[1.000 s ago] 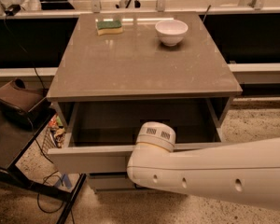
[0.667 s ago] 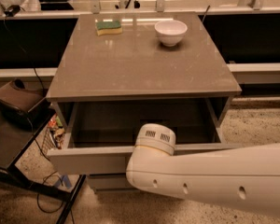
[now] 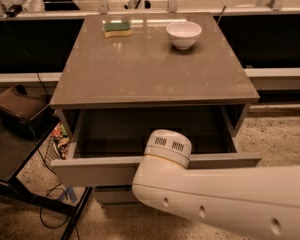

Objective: Open top drawer

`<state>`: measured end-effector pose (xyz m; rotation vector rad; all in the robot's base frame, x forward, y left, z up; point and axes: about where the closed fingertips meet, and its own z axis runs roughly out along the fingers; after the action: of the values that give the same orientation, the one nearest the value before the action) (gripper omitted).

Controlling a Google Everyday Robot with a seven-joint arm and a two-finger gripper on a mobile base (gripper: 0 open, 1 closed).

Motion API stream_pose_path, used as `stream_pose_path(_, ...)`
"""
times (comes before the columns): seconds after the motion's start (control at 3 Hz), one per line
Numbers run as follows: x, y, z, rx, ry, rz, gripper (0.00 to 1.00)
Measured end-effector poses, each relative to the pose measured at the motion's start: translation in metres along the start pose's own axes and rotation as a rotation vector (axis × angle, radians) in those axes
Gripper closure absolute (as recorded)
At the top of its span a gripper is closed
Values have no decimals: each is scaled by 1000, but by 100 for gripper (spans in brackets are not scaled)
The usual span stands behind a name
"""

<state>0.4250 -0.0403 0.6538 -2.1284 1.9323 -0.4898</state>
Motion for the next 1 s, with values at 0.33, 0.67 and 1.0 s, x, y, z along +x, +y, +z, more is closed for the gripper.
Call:
stream_pose_path(0.33, 35, -29, -83, 73, 112, 3, 100)
stream_pose_path(0.67, 61, -74, -146, 138, 188, -53, 100)
stream_pose_path(1.0, 80, -106, -160, 162, 207, -79, 100)
